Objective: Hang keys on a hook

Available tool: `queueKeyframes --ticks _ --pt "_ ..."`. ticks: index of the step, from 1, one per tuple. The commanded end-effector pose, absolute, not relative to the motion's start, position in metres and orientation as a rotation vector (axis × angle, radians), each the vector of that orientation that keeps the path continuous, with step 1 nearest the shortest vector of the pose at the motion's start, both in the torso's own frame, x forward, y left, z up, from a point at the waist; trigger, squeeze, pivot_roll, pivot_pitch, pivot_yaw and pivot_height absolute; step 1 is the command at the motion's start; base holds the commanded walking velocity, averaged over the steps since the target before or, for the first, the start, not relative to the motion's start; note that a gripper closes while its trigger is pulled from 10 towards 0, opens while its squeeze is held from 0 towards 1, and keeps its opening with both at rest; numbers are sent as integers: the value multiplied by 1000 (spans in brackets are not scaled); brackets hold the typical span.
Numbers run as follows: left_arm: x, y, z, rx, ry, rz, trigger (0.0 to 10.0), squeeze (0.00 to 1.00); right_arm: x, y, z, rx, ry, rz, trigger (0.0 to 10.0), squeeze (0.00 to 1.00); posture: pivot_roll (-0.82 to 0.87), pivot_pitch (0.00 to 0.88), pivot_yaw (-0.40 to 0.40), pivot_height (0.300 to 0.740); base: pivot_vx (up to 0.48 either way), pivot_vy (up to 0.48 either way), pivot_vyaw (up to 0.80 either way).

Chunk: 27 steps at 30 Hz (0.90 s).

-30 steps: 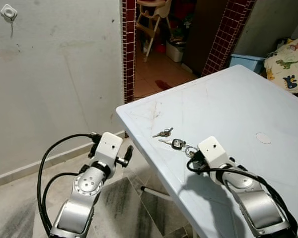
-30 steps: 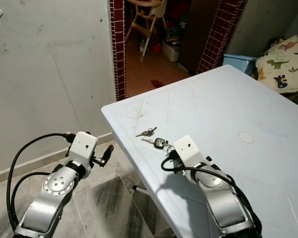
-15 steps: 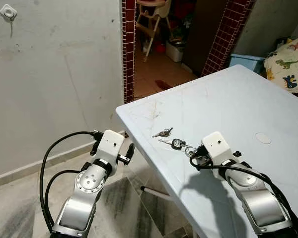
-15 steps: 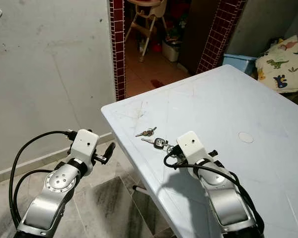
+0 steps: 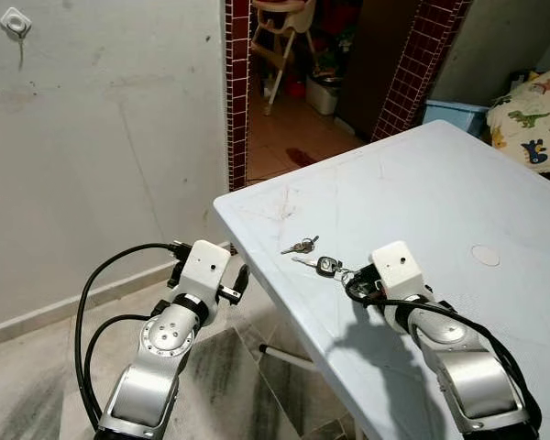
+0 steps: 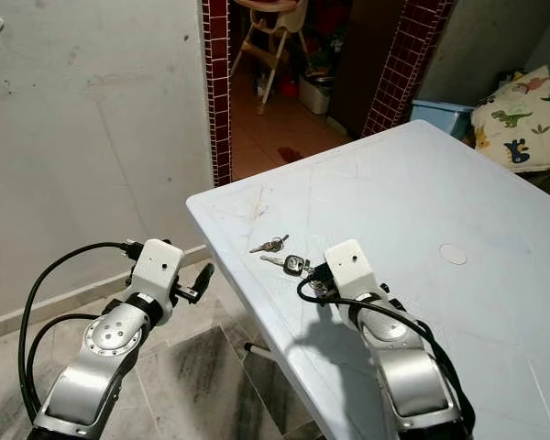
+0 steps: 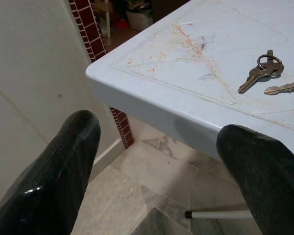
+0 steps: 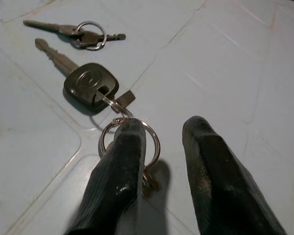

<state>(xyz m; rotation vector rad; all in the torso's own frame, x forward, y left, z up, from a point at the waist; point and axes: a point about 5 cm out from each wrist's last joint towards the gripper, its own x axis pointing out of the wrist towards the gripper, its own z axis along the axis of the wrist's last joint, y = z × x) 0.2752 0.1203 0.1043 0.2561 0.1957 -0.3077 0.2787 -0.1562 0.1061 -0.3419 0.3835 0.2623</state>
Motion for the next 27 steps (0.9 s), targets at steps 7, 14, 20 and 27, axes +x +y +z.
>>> queueKeyframes --ticks 7,14,20,27 --pt "275 122 104 254 198 -304 10000 0 271 -150 97 -306 431 210 10000 27 45 3 -92 740 0 0 0" --pt "274 121 104 249 198 -305 10000 0 265 -154 89 -257 462 160 3333 0 44 4 -93 740 0 0 0" --pt "275 121 104 247 199 -306 10000 0 264 -152 87 -215 466 163 0 0 43 7 -93 740 0 0 0" --pt "275 121 104 246 200 -305 10000 0 267 -147 89 -151 454 181 392 0 45 8 -93 740 0 0 0"
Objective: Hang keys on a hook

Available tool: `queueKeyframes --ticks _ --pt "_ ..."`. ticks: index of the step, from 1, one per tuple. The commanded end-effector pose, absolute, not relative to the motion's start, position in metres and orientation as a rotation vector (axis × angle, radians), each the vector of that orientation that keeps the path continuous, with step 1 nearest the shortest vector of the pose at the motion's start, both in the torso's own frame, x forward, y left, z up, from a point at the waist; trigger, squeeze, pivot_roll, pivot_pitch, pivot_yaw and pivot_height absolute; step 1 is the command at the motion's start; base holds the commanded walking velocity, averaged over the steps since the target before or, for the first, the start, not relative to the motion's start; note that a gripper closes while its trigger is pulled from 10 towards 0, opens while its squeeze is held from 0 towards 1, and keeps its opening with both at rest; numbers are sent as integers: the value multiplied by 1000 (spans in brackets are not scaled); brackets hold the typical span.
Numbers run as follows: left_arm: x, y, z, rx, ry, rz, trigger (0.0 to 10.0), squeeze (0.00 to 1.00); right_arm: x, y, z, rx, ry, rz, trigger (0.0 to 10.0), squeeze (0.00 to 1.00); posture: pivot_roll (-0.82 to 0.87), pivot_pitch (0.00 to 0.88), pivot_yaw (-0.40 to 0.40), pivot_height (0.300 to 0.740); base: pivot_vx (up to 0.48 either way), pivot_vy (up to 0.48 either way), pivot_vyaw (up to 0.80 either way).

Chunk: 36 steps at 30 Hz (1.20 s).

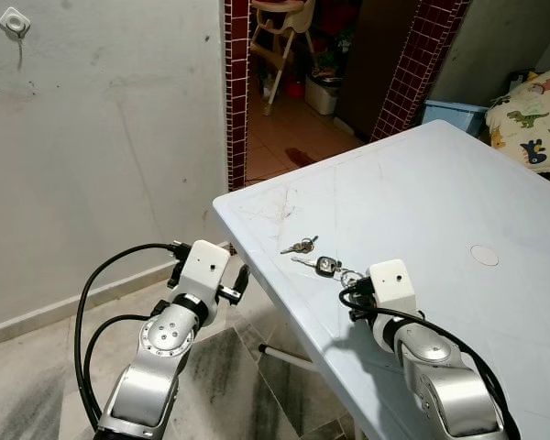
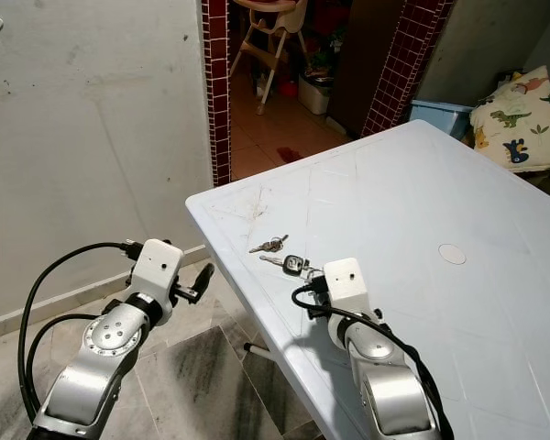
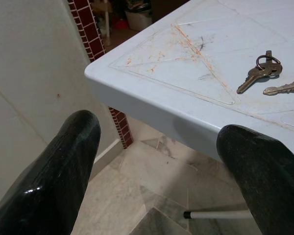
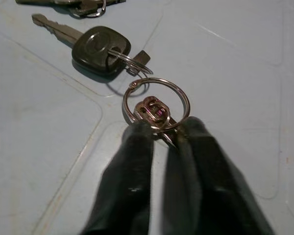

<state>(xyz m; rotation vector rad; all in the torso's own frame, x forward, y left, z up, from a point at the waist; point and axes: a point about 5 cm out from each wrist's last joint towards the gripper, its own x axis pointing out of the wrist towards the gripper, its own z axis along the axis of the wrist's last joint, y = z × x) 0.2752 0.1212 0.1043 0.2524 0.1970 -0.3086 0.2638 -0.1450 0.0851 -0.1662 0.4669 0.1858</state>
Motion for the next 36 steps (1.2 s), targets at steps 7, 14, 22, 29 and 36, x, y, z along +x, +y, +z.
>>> queueKeyframes --ticks 7,14,22,29,36 --pt "274 121 103 244 205 -305 10000 0 269 -142 90 -123 453 189 10000 0 48 9 -94 740 0 0 0" --pt "273 121 103 244 208 -306 10000 0 269 -141 86 -111 464 175 10000 0 51 11 -95 740 0 0 0" --pt "273 121 103 244 210 -307 10000 0 270 -142 81 -142 506 174 0 0 54 9 -97 740 0 0 0" --pt "273 121 103 244 209 -307 10000 0 269 -143 79 -154 513 172 0 0 55 5 -100 740 0 0 0" --pt "273 121 103 243 208 -309 10000 0 269 -143 80 -143 502 173 0 0 55 2 -101 740 0 0 0"
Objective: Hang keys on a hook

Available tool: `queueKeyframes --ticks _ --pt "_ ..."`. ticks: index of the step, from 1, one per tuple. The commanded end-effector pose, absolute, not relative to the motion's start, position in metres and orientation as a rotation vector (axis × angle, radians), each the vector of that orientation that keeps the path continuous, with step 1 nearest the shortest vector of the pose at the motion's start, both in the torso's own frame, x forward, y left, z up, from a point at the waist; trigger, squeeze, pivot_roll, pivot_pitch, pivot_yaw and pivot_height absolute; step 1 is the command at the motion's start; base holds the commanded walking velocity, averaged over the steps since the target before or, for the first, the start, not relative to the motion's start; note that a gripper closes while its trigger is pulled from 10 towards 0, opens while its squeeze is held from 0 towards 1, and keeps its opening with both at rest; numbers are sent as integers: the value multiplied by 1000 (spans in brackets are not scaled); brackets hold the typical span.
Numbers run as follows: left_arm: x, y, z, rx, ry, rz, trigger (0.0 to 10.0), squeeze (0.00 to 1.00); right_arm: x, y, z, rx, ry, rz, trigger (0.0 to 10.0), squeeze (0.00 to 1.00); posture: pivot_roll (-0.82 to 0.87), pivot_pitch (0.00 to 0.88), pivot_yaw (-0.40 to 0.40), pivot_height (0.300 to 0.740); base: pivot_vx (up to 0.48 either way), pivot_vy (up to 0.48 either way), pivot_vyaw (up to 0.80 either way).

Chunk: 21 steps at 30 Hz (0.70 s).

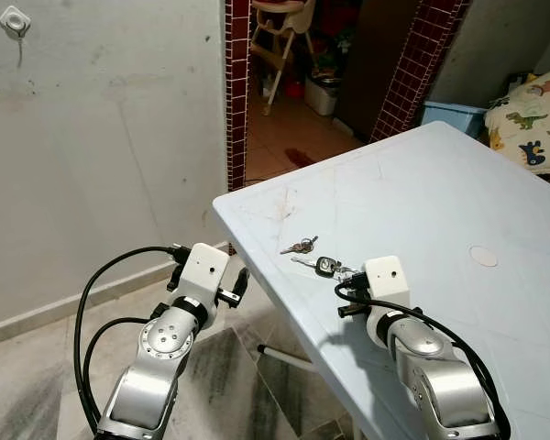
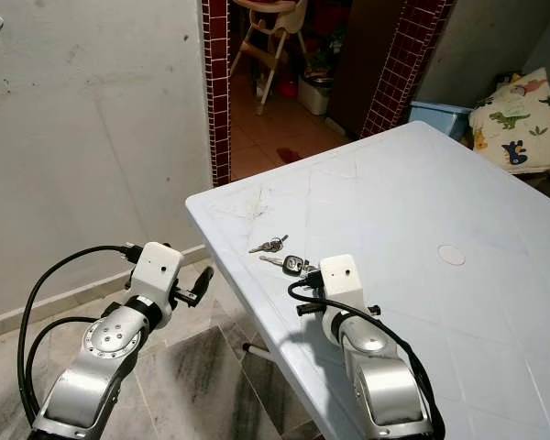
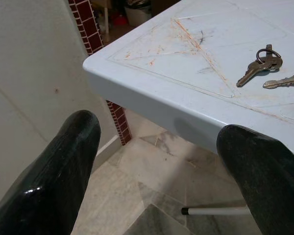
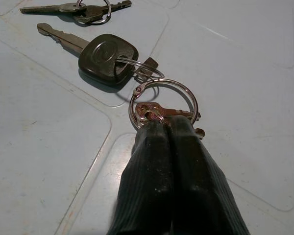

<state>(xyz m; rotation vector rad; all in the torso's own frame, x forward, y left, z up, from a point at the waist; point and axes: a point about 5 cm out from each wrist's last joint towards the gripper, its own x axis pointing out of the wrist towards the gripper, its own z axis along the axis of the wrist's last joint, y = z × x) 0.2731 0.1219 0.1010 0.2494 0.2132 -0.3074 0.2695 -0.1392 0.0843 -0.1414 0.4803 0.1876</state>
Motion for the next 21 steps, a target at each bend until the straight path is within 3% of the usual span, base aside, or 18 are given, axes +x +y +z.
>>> queueKeyframes --ticks 1,21 --pt "273 121 103 243 208 -309 10000 0 269 -143 80 -143 502 173 0 0 55 2 -101 740 0 0 0" --pt "276 120 107 233 190 -313 10000 0 283 -158 139 -50 107 37 0 0 52 9 -90 740 0 0 0"
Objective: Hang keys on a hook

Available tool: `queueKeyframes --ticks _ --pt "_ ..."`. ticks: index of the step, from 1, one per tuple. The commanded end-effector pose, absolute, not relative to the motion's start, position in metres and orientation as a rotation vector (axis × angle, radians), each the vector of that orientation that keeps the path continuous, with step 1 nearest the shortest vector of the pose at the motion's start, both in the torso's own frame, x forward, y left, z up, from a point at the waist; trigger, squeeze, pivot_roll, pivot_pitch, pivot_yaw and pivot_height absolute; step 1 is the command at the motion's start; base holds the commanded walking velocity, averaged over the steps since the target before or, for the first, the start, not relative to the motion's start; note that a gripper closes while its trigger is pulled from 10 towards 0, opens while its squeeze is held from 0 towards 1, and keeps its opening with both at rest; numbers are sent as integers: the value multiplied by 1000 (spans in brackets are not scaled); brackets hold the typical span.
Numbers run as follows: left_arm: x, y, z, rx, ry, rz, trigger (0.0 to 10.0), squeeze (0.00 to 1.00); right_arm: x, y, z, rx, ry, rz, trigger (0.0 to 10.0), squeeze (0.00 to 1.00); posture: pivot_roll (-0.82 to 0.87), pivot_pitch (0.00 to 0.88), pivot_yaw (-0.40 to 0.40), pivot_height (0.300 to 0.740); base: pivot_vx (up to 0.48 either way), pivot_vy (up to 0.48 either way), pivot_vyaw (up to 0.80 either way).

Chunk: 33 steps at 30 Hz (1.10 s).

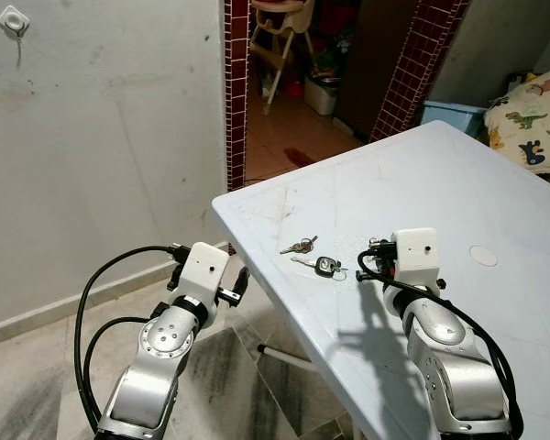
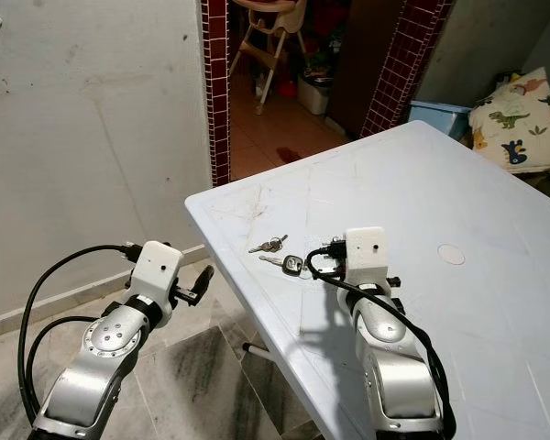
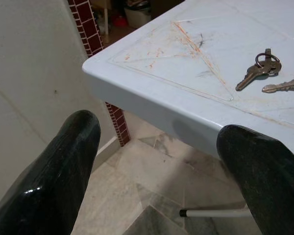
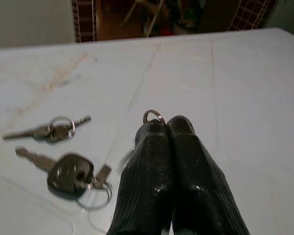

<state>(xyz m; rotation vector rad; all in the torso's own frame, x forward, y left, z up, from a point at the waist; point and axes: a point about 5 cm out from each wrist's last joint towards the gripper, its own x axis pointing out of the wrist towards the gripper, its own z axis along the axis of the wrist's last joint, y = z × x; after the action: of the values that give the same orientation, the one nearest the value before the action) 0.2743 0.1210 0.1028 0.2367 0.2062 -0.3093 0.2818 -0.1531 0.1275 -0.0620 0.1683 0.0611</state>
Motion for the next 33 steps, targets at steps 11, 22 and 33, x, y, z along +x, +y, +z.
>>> queueKeyframes --ticks 11,22,33 --pt "284 114 118 220 124 -325 10000 0 285 -144 172 70 -86 119 0 0 55 0 -93 740 0 0 0" --pt "287 106 121 197 99 -353 10000 0 282 -125 188 96 -153 227 10000 0 56 0 -82 740 0 0 0" --pt "288 105 123 154 98 -344 10000 0 281 -118 188 63 -164 237 10000 0 69 0 -65 740 0 0 427"
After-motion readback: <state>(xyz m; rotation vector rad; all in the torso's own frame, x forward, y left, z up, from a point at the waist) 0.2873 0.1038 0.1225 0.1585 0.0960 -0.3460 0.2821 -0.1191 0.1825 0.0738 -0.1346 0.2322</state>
